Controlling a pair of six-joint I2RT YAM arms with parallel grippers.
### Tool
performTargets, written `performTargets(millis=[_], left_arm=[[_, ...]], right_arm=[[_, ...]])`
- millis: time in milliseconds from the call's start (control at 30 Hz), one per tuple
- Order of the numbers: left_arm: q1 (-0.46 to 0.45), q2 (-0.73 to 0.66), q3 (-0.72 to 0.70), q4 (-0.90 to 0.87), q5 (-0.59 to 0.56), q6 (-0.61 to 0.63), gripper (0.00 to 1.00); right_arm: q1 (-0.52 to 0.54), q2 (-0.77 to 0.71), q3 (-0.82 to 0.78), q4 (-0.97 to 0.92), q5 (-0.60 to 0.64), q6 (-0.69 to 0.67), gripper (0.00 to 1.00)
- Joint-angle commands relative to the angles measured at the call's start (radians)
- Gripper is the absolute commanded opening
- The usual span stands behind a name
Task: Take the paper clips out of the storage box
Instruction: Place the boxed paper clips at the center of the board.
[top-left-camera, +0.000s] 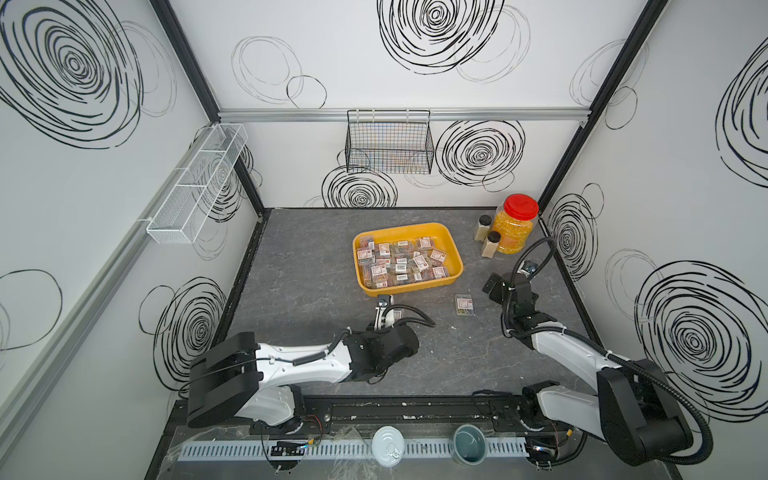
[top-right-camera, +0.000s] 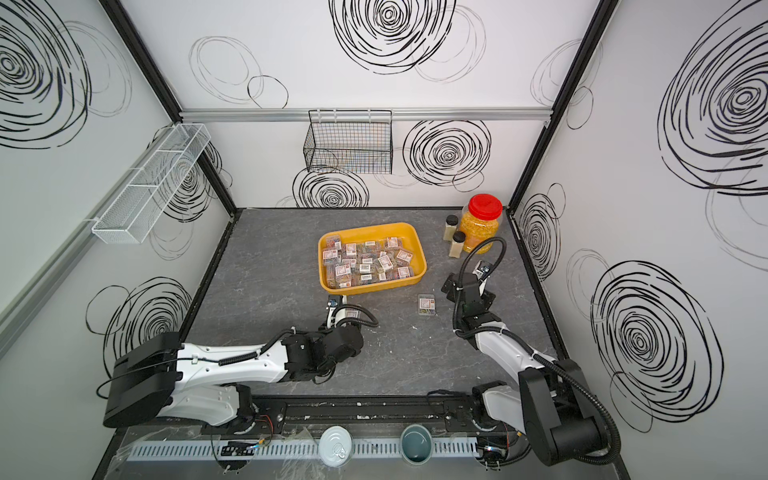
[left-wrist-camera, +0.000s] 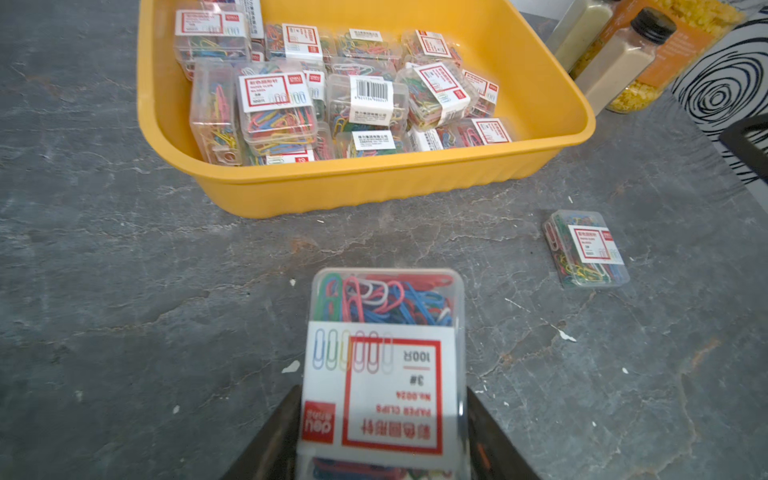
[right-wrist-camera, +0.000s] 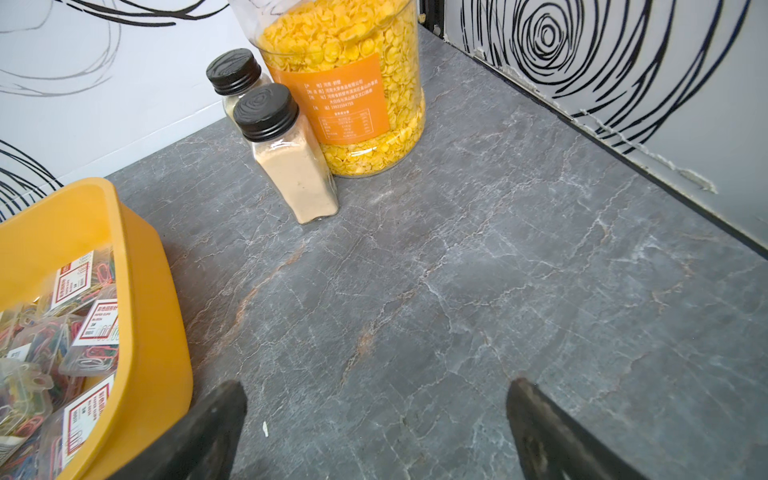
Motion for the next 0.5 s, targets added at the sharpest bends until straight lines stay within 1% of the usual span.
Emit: performTargets(millis=[0, 133, 267, 467], left_arm=[[-0.005, 0.076, 0.023, 0.115, 0.025, -0.027, 0.31], [-0.003, 0.171, 0.076, 0.174, 0.054, -0.019, 0.3], [-0.003, 0.263, 0.159, 0.186, 0.067, -0.019, 0.29], [0.007, 0.379, 0.243, 0.208, 0.083, -0.036, 0.29]], right_arm=[[0.005, 0.017, 0.014, 0.009, 0.003, -0.008, 1.0], [0.01, 0.047, 0.036, -0.005, 0.011, -0.009, 1.0], [0.014, 0.064, 0.048, -0.008, 0.007, -0.015, 1.0], [0.019, 0.048, 0.035, 0.009, 0.003, -0.021, 1.0]])
